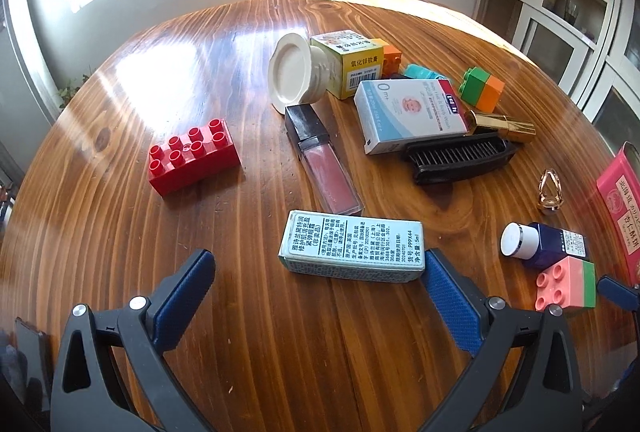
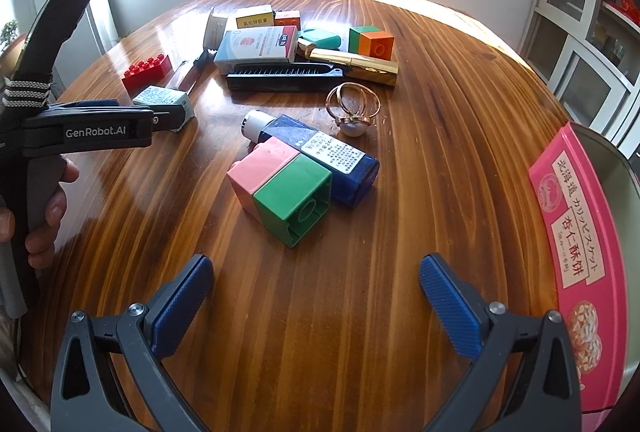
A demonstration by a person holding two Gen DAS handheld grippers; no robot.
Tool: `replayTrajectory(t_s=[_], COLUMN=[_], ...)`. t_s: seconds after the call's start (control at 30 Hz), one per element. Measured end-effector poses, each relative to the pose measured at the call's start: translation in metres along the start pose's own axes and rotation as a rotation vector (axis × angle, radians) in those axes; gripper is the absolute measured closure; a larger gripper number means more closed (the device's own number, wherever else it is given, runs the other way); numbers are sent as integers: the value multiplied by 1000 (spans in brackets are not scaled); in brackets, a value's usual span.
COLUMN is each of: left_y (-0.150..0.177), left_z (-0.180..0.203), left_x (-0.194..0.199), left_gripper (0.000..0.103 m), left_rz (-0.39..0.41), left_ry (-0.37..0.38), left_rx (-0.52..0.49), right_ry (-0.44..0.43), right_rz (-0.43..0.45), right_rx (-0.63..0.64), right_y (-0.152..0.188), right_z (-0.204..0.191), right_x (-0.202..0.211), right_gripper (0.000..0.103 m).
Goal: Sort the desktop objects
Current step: 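Grasp the pale blue medicine box with left tool while right grasps pink-green Lego block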
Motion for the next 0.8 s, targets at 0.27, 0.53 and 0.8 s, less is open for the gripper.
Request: replayTrajectory(t_s=[0.27,0.53,0.8], left_y=[-4,-3,-2], left_z=[1,11,20], left_x=[-5,0,12], left_gripper=[0,34,35], left_rz=[-11,37,72], left_ry=[-7,-3,8], left_rx=[13,-34,-58], right_ry=[-55,-133,-171], right_rz=[24,62,70], right_rx=[-37,-67,-115], right_y=[-2,-7,-24], right_z=[0,-13,-14], right_x=[5,10,7], right_gripper=[0,13,33])
Point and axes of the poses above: each gripper's, at about its wrist camera, not at the fingertips, and x roughly against the way its jaws point, z to its right, y to its underside, the point moved 9 cm from there along -x, roughly the way its jaws point, and after that the axes turned 13 degrees about -z, right-handed, at the moved point
